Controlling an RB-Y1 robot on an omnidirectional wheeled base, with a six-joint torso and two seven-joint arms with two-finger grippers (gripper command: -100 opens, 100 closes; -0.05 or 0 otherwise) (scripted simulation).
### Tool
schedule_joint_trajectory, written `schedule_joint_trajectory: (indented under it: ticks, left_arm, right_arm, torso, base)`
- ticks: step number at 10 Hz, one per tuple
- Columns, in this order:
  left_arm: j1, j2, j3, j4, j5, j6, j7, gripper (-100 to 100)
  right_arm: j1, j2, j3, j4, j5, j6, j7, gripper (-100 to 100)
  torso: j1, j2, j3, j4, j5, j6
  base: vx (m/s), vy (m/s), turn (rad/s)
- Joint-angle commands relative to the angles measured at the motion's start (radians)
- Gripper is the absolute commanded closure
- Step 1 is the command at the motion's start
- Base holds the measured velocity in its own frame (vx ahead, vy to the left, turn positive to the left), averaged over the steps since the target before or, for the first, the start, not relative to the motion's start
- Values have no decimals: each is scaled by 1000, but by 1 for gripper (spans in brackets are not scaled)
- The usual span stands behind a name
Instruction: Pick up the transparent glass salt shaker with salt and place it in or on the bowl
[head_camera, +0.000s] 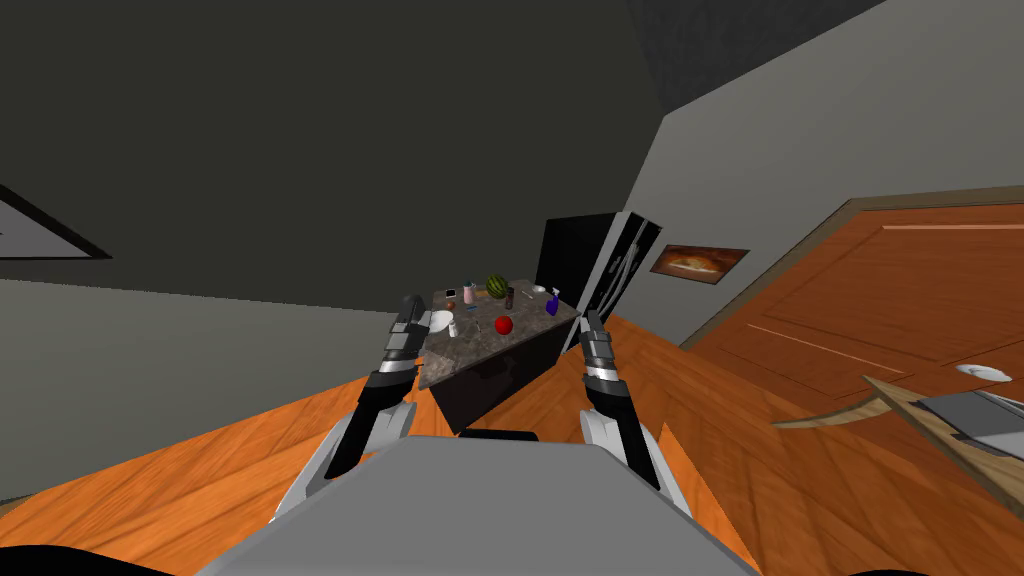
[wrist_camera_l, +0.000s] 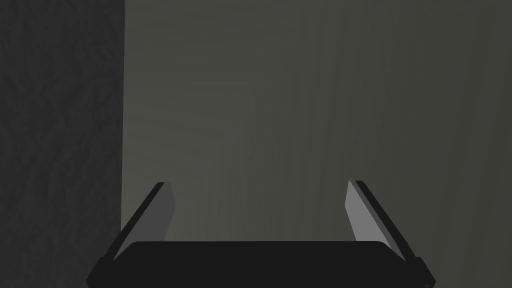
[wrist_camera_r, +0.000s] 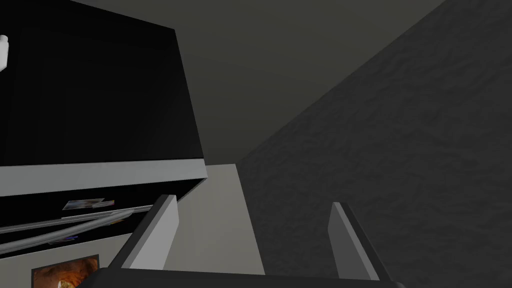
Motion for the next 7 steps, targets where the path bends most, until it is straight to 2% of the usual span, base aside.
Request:
schedule_joint_trajectory:
  ticks: [1, 7]
  left_arm:
    - [1, 40, 6, 11, -8, 22, -7, -100]
    - [10, 138, 33, 63, -49, 136, -39, -100]
  right_arm:
    - [0, 0, 0, 0, 0, 0, 0, 0]
    - [0, 0, 0, 0, 0, 0, 0, 0]
  torso:
    - [0, 0, 0, 0, 0, 0]
    - [-7, 5, 3, 1, -1, 0]
  base:
    - [-30, -37, -25]
    - [-72, -90, -26]
